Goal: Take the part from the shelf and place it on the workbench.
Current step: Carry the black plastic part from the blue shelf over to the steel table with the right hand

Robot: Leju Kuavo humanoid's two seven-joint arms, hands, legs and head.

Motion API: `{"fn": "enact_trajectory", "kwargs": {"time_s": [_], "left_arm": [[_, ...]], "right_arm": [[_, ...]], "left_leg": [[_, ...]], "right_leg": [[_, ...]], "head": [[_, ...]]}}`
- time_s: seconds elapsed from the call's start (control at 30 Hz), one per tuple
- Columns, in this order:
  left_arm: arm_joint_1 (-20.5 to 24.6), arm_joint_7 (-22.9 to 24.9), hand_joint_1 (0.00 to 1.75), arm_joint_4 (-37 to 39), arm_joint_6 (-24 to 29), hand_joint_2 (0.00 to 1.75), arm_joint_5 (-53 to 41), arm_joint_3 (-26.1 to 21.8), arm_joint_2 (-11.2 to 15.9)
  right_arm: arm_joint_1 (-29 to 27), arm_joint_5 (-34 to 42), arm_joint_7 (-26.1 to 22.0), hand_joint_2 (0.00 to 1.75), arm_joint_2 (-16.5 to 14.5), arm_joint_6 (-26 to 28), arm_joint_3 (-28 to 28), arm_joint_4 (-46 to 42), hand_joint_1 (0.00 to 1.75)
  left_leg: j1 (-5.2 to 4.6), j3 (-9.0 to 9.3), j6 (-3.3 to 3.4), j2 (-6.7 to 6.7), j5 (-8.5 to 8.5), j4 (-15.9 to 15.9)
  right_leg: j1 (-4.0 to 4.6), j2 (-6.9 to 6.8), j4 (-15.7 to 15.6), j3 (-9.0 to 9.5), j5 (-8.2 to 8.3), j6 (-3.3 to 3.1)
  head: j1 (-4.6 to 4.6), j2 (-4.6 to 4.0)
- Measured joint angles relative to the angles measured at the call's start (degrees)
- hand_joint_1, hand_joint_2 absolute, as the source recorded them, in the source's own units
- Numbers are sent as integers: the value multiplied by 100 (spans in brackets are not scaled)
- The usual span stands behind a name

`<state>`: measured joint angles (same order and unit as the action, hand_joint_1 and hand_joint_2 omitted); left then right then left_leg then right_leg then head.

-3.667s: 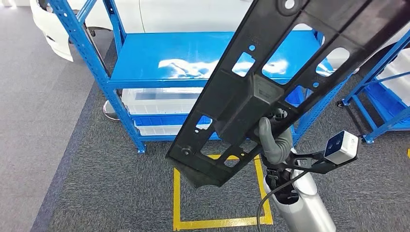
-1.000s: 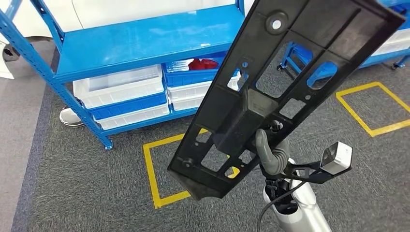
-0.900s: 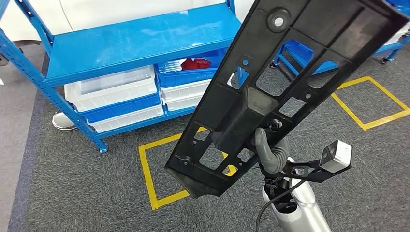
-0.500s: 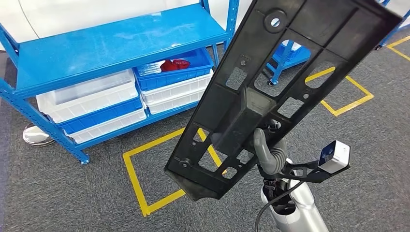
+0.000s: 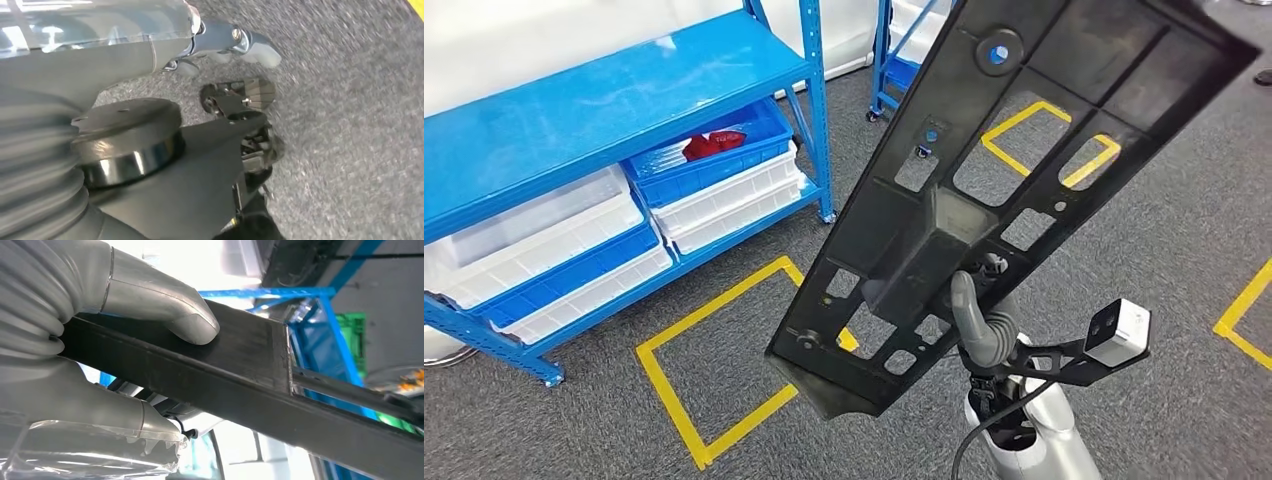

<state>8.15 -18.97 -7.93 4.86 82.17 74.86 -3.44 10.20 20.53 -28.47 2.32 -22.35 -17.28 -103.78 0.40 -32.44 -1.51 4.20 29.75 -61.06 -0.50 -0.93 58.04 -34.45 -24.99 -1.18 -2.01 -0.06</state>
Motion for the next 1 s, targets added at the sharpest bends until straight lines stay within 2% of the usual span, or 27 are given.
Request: {"fn": "enact_trajectory", "kwargs": {"time_s": [0.03,0.1,0.13,0.17,0.2,0.23,0.27,0.3,0.33,0.37,0.4,0.43,0.47,0.5,0.53,0.57,0.6,0.63,0.67,0.7,0.73,0.77,0.8,0.83,0.87,0.93,1.0], "left_arm": [[-8,0,0,0,4,175,-3,2,1],[-42,4,0,0,10,175,-3,7,1],[-56,6,0,0,10,175,-3,8,1],[-63,8,0,0,10,175,-3,9,1],[-64,8,0,0,10,175,-2,10,1],[-63,8,0,0,10,175,-2,10,4],[-64,8,0,0,11,175,-2,11,10],[-66,8,0,0,11,175,-2,11,16],[-71,8,0,0,12,175,-2,12,23],[-76,10,0,0,12,175,-1,13,26],[-76,12,0,0,11,175,2,14,27],[-73,13,0,0,11,175,6,15,27],[-69,12,0,0,8,175,10,15,27],[-68,10,0,0,5,175,15,15,27],[-75,8,0,0,2,175,17,15,28],[-90,6,0,0,-2,175,19,15,28],[-105,6,0,0,-2,175,23,15,29],[-115,5,0,0,-2,175,27,15,30],[-116,5,0,0,-2,175,30,15,31],[-111,4,0,0,-2,175,31,15,31],[-103,3,0,0,-3,175,30,15,31],[-95,1,0,0,-3,175,28,15,30],[-89,-2,0,0,-4,175,27,15,30],[-87,-5,0,0,-4,175,26,15,31],[-86,-7,0,0,-5,175,25,15,31],[-79,-9,0,0,-5,175,22,15,32],[-67,-14,0,0,-5,175,17,16,32]], "right_arm": [[-15,-7,-10,175,-14,-11,2,-6,175],[-58,-14,-26,175,-42,-29,4,-8,175],[-90,-17,-32,175,-48,-34,4,-8,175],[-120,-22,-36,175,-50,-37,4,-8,175],[-142,-27,-38,175,-51,-37,5,-8,175],[-155,-32,-41,175,-55,-38,6,-9,175],[-158,-35,-45,175,-60,-38,8,-9,175],[-157,-38,-48,175,-66,-39,10,-10,175],[-158,-40,-50,175,-72,-39,13,-10,175],[-162,-41,-51,175,-75,-42,17,-11,175],[-169,-43,-51,175,-78,-45,24,-13,175],[-180,-43,-52,175,-79,-50,33,-17,175],[-182,-41,-54,175,-79,-59,44,-24,175],[-178,-39,-56,175,-79,-70,51,-30,175],[-173,-37,-57,175,-81,-83,56,-34,175],[-168,-35,-59,175,-84,-97,57,-37,175],[-174,-35,-58,175,-86,-110,58,-37,175],[-187,-35,-57,175,-87,-123,62,-37,175],[-201,-35,-57,175,-87,-133,66,-37,175],[-211,-35,-56,175,-87,-141,70,-37,175],[-217,-35,-56,175,-87,-145,74,-40,175],[-216,-35,-56,175,-87,-146,76,-48,175],[-216,-35,-55,175,-90,-146,78,-61,175],[-216,-35,-54,175,-92,-145,80,-77,175],[-217,-35,-52,175,-94,-144,82,-93,175],[-229,-36,-41,175,-98,-144,88,-121,175],[-236,-38,-25,175,-110,-150,96,-150,175]], "left_leg": [[13,-141,-18,-167,198,-336],[18,-482,-30,-326,531,-1094],[18,-577,-28,-350,556,-1289],[19,-575,-20,-364,464,-1266],[20,-470,-5,-391,273,-1018],[24,-298,17,-490,40,-623],[34,-134,46,-657,-133,-234],[43,-5,67,-805,-235,67],[43,62,88,-921,-266,236],[38,78,108,-945,-248,285],[37,88,131,-884,-258,314],[41,93,165,-809,-280,339],[51,103,203,-731,-302,367],[60,113,236,-648,-320,395],[54,118,259,-560,-326,406],[43,116,275,-474,-322,407],[33,114,283,-381,-317,405],[26,113,287,-293,-311,403],[23,114,286,-209,-304,401],[21,120,279,-135,-296,398],[19,133,265,-67,-284,395],[7,146,245,-7,-267,391],[-9,159,219,46,-249,384],[-23,171,192,97,-232,380],[-35,181,164,148,-218,380],[-32,208,107,237,-184,378],[-9,155,50,66,-22,184]], "right_leg": [[-9,62,-4,-5,10,-22],[-8,209,0,-18,18,-44],[-6,291,4,-22,21,-46],[-6,375,11,-22,22,-45],[-5,460,21,-21,23,-40],[-9,542,32,-23,22,-31],[-5,619,50,-35,22,-12],[-10,694,66,-58,27,17],[-22,761,75,-89,38,55],[-35,831,74,-120,57,103],[-46,904,60,-145,82,151],[-47,889,64,-161,86,190],[-35,779,124,-196,44,220],[-19,610,288,-274,-60,241],[-17,404,578,-406,-226,253],[-19,258,963,-589,-418,270],[-31,188,1341,-768,-572,288],[-42,152,1593,-885,-641,303],[-50,127,1638,-897,-605,313],[-55,96,1433,-777,-469,314],[-51,17,1037,-551,-283,300],[-24,-132,616,-316,-153,267],[3,-251,279,-134,-60,227],[32,-336,82,-33,-30,187],[58,-355,31,-20,-49,153],[50,-208,12,-28,-28,100],[13,-75,-39,-10,8,34]], "head": [[0,0],[0,0],[0,0],[0,0],[0,1],[0,0],[0,1],[0,1],[0,1],[0,1],[0,1],[0,0],[1,0],[2,-1],[2,-1],[3,0],[2,0],[2,0],[2,1],[2,1],[2,1],[2,1],[2,0],[2,0],[2,0],[2,1],[2,1]]}}
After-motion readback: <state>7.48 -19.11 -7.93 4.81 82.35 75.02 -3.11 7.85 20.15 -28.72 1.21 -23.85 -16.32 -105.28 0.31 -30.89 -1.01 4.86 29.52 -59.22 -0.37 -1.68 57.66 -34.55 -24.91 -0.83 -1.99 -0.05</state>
